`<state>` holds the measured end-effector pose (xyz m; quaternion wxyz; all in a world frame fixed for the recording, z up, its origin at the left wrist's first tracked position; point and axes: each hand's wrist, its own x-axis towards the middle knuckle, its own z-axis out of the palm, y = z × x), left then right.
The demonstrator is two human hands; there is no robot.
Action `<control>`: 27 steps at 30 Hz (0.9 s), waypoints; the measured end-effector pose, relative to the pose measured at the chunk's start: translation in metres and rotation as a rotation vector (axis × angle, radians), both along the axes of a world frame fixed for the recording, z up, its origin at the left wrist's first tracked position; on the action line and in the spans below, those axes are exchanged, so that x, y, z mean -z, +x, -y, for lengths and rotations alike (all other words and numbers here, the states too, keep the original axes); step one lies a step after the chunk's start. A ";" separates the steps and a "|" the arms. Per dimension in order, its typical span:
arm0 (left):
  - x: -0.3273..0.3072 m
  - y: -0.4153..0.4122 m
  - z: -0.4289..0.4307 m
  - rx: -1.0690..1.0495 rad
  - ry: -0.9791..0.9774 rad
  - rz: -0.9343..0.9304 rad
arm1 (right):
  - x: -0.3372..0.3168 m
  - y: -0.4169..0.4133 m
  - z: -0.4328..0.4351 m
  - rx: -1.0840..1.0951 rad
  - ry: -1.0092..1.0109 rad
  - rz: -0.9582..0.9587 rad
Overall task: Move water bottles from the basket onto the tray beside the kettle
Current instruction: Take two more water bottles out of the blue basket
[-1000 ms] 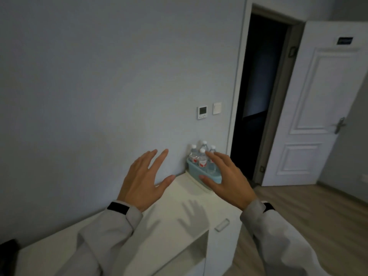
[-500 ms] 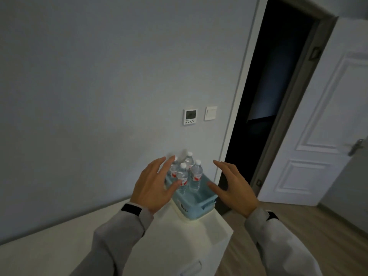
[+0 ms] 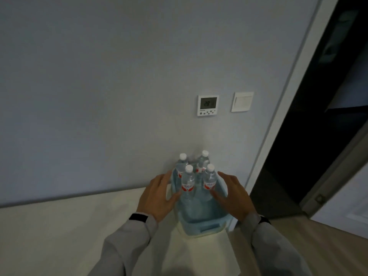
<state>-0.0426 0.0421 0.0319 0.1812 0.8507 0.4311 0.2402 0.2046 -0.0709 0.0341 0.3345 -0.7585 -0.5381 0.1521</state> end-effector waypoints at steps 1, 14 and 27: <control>0.008 0.008 -0.001 -0.019 -0.031 -0.022 | 0.007 0.009 -0.006 -0.015 -0.020 -0.008; 0.087 0.109 -0.047 -0.231 -0.437 0.103 | 0.074 0.055 -0.089 -0.082 -0.081 -0.263; 0.111 0.135 -0.065 -0.312 -0.454 0.322 | 0.111 0.047 -0.120 0.065 -0.030 -0.327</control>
